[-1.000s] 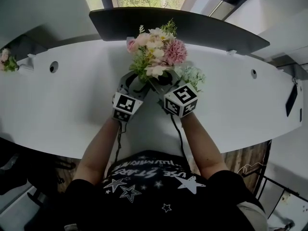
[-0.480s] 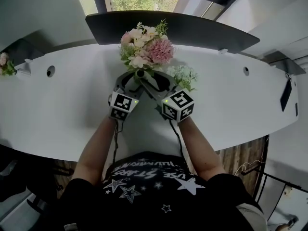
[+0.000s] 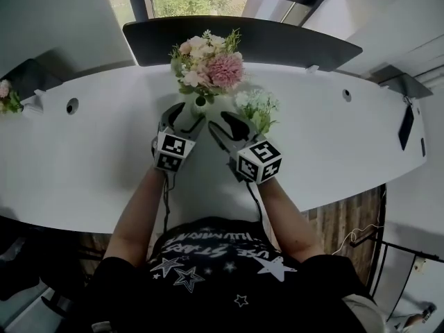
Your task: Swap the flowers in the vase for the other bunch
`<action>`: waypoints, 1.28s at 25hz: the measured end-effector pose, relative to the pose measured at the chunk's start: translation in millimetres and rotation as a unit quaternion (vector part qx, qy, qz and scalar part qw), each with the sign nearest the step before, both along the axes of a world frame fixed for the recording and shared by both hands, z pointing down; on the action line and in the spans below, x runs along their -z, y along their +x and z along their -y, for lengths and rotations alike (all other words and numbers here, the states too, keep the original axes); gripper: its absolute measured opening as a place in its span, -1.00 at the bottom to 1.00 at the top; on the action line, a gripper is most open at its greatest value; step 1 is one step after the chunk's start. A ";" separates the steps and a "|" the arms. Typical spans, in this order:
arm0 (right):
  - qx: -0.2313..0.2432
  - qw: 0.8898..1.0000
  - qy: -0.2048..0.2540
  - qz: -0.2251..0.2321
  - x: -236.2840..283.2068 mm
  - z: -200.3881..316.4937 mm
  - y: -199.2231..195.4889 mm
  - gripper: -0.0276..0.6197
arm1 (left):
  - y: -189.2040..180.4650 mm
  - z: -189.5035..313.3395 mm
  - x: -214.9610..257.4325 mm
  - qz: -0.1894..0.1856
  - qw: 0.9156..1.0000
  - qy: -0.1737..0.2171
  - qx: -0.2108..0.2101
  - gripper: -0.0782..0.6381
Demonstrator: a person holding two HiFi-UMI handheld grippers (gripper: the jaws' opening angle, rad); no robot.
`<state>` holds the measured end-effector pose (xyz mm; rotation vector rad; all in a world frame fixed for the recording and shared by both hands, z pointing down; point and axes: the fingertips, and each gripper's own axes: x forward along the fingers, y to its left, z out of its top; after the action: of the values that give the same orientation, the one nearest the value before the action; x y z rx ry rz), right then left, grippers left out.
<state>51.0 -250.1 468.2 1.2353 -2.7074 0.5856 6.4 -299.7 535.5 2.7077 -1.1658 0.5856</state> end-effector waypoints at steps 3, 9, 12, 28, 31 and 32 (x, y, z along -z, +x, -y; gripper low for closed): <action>-0.027 1.000 0.000 0.000 -0.6 -10.5 2.5 -0.44 | -12.9 -13.9 0.8 0.004 1.000 -0.005 0.003 -0.02; -0.113 0.993 0.018 -0.008 5.5 -35.6 15.9 -0.46 | -33.9 -50.0 11.6 -0.025 1.000 0.001 -0.016 -0.02; -0.150 0.988 0.026 -0.011 12.7 -57.8 21.3 -0.61 | -41.8 -66.9 26.0 -0.054 0.998 0.001 -0.025 -0.02; -0.186 0.979 0.058 0.059 59.3 -138.7 20.2 -0.91 | -87.9 -159.3 115.8 -0.148 0.986 0.070 -0.024 -0.75; -0.169 0.981 0.075 0.055 70.7 -156.9 11.3 -0.91 | -95.0 -177.2 129.7 -0.156 0.984 0.083 -0.015 -0.76; -0.165 0.982 0.078 0.053 72.4 -165.6 9.3 -0.91 | -95.7 -185.0 132.9 -0.157 0.984 0.085 -0.013 -0.76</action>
<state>60.3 -84.5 395.8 1.7625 -2.6948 0.4904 -89.3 -114.8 402.6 2.8208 -1.1426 0.0553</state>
